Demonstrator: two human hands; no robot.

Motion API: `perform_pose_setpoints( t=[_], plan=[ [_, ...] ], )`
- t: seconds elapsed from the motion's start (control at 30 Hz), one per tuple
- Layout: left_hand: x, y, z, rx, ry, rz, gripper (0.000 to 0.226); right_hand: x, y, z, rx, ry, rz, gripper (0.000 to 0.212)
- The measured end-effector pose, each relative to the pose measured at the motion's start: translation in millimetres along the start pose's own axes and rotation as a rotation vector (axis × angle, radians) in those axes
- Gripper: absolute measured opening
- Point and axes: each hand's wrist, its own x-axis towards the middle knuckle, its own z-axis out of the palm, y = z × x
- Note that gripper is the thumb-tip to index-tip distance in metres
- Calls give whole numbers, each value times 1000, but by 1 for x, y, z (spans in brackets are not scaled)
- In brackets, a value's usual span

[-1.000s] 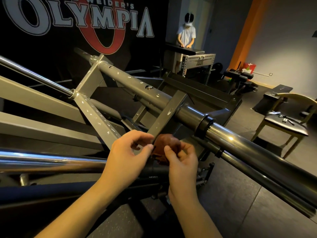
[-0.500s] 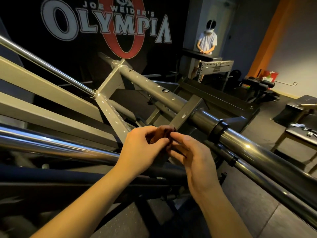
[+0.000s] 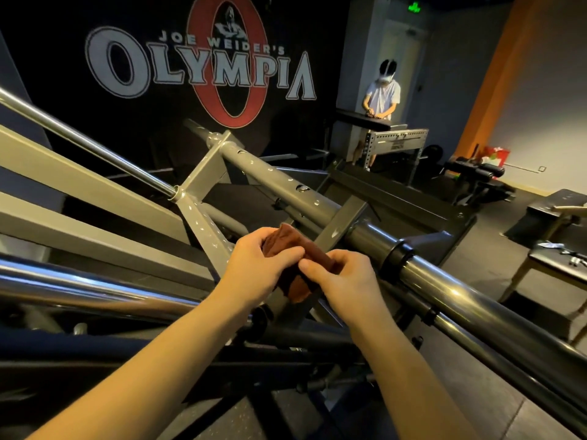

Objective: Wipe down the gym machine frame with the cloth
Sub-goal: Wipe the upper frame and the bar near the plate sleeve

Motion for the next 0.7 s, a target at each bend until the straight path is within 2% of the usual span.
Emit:
perform_pose_setpoints(
  t=[0.1,0.17,0.27,0.4,0.47,0.53,0.7],
  plan=[
    [11,8,-4,-118,33,-53,15,11,-23,-13,-105,-82,6,11],
    [24,13,-12,-85,44,-98,13,25,-42,-25,-187,-73,-49,9],
    [43,21,-18,102,-16,-108,17,60,-68,-45,-339,53,-167,9],
    [57,28,-10,457,-139,79,18,110,-82,-69,-574,88,-219,8],
    [61,28,-4,508,-119,179,25,123,-70,-85,-743,34,-284,20],
    [66,23,3,525,-90,261,21,125,-51,-100,-821,-48,-347,39],
    [82,10,21,524,-80,386,19,125,-17,-118,-764,-308,-252,78]
  ],
)
